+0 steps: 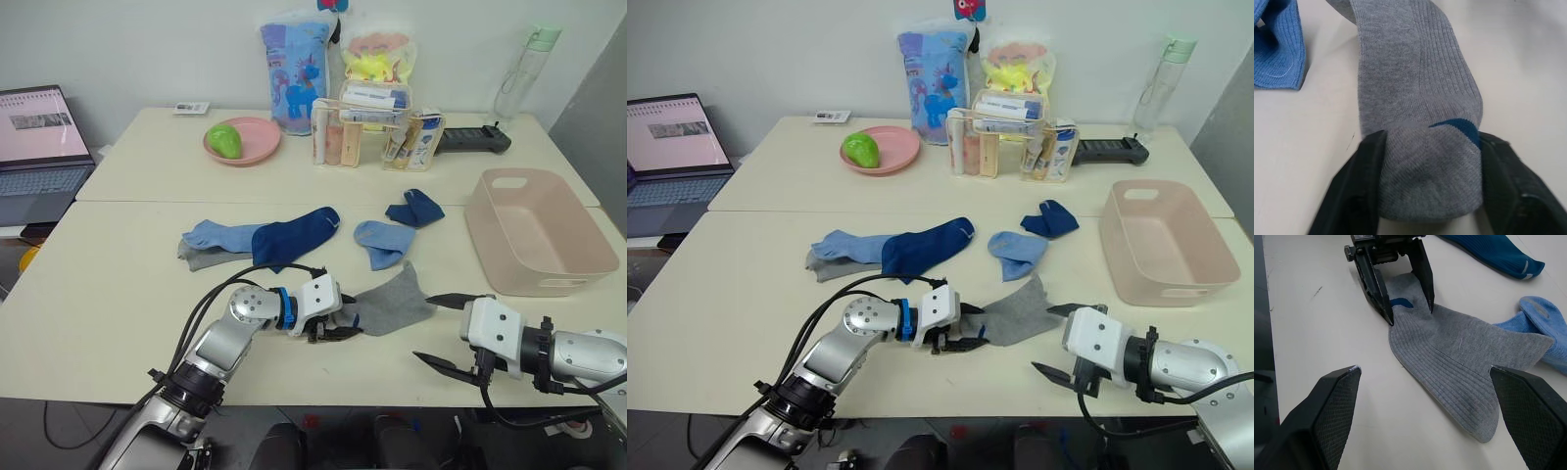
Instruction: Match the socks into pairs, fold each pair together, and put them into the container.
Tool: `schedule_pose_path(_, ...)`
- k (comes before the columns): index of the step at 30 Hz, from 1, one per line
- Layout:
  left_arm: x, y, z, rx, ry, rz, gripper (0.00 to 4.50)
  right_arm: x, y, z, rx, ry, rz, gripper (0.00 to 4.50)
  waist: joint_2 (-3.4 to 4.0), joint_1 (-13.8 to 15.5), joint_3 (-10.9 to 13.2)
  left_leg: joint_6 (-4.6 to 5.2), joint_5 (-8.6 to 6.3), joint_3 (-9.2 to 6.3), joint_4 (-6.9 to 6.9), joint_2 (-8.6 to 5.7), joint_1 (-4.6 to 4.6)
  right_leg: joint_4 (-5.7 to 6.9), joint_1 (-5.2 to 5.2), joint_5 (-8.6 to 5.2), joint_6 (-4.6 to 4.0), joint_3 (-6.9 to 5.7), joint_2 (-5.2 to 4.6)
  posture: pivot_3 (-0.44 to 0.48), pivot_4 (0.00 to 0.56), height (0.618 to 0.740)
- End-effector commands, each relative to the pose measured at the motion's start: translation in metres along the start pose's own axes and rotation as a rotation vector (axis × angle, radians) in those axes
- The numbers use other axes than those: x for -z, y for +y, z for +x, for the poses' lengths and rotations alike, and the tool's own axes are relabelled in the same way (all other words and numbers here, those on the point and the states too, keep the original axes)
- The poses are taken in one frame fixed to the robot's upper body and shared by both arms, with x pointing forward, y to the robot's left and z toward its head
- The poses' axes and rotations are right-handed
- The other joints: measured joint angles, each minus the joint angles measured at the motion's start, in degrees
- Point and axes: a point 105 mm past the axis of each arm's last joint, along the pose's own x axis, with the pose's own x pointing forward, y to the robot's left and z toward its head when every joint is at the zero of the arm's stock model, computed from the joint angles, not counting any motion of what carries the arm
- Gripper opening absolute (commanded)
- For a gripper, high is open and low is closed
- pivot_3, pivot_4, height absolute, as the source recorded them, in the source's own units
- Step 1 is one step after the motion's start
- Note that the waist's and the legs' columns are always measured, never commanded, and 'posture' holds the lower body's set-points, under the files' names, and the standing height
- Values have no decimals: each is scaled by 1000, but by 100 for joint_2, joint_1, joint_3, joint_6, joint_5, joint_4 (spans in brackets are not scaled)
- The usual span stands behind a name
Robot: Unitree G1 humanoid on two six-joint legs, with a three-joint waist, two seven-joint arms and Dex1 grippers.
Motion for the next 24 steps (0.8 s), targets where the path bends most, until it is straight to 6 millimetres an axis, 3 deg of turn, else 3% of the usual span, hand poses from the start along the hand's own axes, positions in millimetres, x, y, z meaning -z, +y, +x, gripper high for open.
schedule_pose_path(1,-2,2,-5,-5,-7,14,1342,-8,0,-1,7,-17,-35,4500,0,0,0,0,0,0,0,0,0,0,0,0,0,0,0,0,150,703)
schedule_pose_path(5,0,0,-12,9,-8,8,104,-8,0,-2,7,-16,-36,4500,0,-1,0,0,0,0,0,1,0,0,0,0,0,-1,0,0,150,703)
schedule_pose_path(6,0,-1,-16,16,-12,3,31,-8,0,-2,6,-16,-35,4500,0,-3,0,0,0,0,0,1,0,0,0,0,0,0,0,0,150,703)
schedule_pose_path(8,-2,-3,-21,31,-27,-6,31,-9,0,-2,5,-17,-32,4500,0,-10,0,0,0,0,-1,2,0,0,-1,0,0,0,0,0,150,703)
schedule_pose_path(12,-5,-11,-54,94,-58,-79,31,-9,4,-5,-29,-11,-7,4500,0,-16,0,0,0,-1,-3,5,1,0,-2,0,0,-1,1,0,150,703)
schedule_pose_path(17,14,-4,-89,90,42,-116,31,-9,11,-3,-65,-12,-2,4500,1,-11,0,1,0,-5,-2,2,1,0,1,0,0,-4,0,0,150,703)
schedule_pose_path(24,29,6,-87,89,97,-69,31,-14,10,7,-78,-41,-14,4500,0,-11,0,1,-1,-4,-2,1,-1,-1,-1,0,0,-5,0,0,150,703)
